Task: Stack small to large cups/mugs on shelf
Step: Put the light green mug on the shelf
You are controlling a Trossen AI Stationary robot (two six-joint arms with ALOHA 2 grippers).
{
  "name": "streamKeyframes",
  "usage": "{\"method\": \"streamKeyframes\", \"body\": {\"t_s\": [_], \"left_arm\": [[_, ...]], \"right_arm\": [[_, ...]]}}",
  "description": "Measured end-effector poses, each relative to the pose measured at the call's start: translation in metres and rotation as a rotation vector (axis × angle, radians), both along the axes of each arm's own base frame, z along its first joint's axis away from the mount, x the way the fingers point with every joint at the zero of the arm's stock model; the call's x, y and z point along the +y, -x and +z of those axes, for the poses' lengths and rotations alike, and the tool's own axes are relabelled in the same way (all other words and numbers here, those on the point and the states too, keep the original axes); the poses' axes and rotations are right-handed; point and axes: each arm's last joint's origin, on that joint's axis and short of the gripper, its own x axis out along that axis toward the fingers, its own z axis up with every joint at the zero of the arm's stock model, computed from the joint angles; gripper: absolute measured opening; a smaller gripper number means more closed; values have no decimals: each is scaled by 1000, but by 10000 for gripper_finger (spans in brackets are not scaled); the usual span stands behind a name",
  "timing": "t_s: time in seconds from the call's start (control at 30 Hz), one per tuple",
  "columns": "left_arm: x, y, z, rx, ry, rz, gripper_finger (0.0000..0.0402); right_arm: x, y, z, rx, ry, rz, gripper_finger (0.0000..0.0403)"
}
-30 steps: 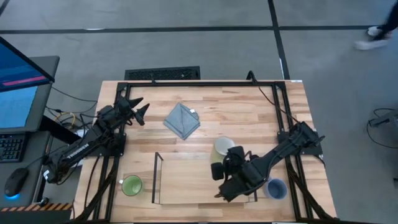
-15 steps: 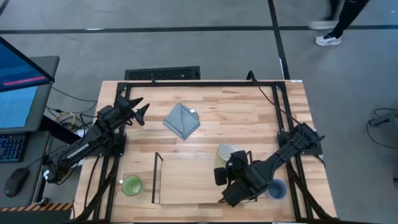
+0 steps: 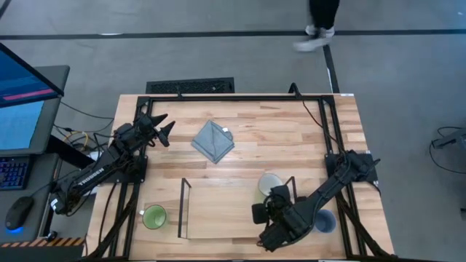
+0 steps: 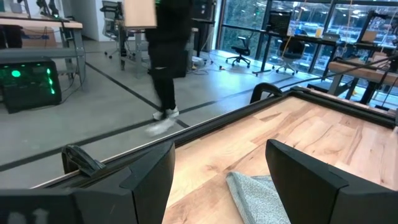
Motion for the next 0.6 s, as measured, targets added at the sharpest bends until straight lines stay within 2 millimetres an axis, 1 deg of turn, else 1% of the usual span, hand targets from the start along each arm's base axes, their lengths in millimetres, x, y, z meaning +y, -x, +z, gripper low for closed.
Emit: {"method": "streamKeyframes", "body": {"t_s": [0.27,0.6], "left_arm": [[0,0,0,0,0,3,243],[0,0,0,0,0,3,243]], "right_arm": [[7,6,0,-16,-15,-34,64],[11,4,2,-26,-64,-37,64]]}}
